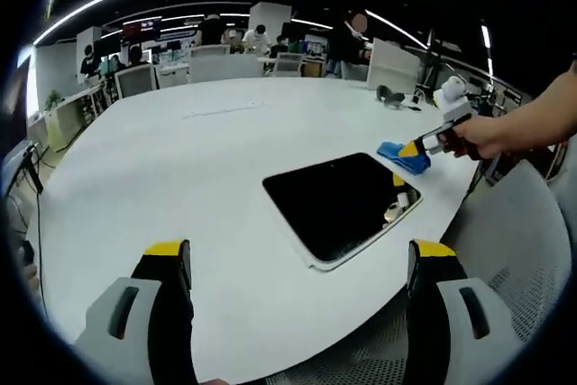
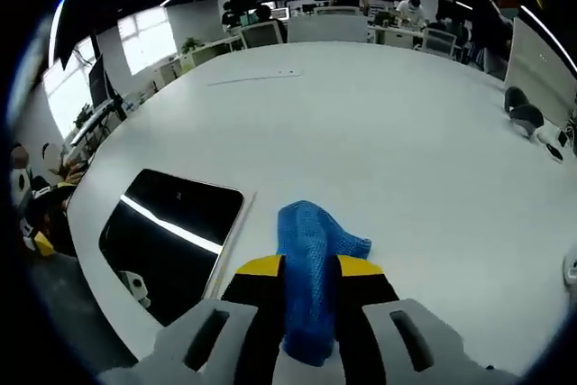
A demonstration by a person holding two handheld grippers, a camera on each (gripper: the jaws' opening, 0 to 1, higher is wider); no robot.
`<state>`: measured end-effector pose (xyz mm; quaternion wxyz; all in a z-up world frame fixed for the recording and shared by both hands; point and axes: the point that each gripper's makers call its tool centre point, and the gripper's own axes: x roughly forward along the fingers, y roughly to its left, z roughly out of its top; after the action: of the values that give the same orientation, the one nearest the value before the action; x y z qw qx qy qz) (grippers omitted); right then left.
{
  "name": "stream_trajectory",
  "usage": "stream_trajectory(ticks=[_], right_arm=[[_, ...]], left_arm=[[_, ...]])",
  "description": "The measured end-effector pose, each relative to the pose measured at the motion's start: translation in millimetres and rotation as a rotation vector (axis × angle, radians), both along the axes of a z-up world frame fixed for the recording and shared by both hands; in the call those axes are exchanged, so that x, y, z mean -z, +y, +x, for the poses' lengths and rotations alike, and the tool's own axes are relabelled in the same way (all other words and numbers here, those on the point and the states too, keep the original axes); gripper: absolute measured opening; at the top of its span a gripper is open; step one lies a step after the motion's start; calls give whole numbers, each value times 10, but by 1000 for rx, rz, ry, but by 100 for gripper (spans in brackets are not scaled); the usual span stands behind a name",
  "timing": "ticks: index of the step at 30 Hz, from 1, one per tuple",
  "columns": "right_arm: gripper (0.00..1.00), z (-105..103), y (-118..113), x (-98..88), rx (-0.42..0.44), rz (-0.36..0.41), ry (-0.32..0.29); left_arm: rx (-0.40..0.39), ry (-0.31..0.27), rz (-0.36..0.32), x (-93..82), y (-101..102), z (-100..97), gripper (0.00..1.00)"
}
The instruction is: Wipe the mirror surface with the cleaning cloth until all visible marks leave the cleaned area.
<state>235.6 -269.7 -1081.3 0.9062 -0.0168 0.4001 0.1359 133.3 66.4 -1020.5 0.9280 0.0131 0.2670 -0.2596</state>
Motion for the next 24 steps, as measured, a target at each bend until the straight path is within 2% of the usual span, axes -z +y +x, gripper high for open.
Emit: stream_trajectory(ticks=[6, 10, 12, 15, 16, 17, 20, 24], right_arm=[[2, -12, -21, 105, 11, -39, 29], [2, 14, -15, 94, 39, -37, 33], [1, 11, -13, 99, 19, -63, 33], [0, 10, -28, 92, 45, -36, 60], [0, 9, -47, 66, 72, -28, 68], [0, 52, -48, -15, 89, -21, 38], [0, 97, 24, -156, 80, -17, 12], [0, 212, 178, -295, 85, 51, -4]], left_arm=[[13, 22, -16, 35, -37, -18, 99], [8, 22, -20, 38, -22, -14, 99], [5, 26, -22, 47, -13, -12, 99], [5, 26, -8, 58, 8, -14, 99], [8, 26, -2, 63, 13, -15, 99], [9, 28, 2, 71, 19, -15, 99], [22, 33, 15, 95, 28, -27, 99], [26, 33, 29, 115, 52, -29, 99]])
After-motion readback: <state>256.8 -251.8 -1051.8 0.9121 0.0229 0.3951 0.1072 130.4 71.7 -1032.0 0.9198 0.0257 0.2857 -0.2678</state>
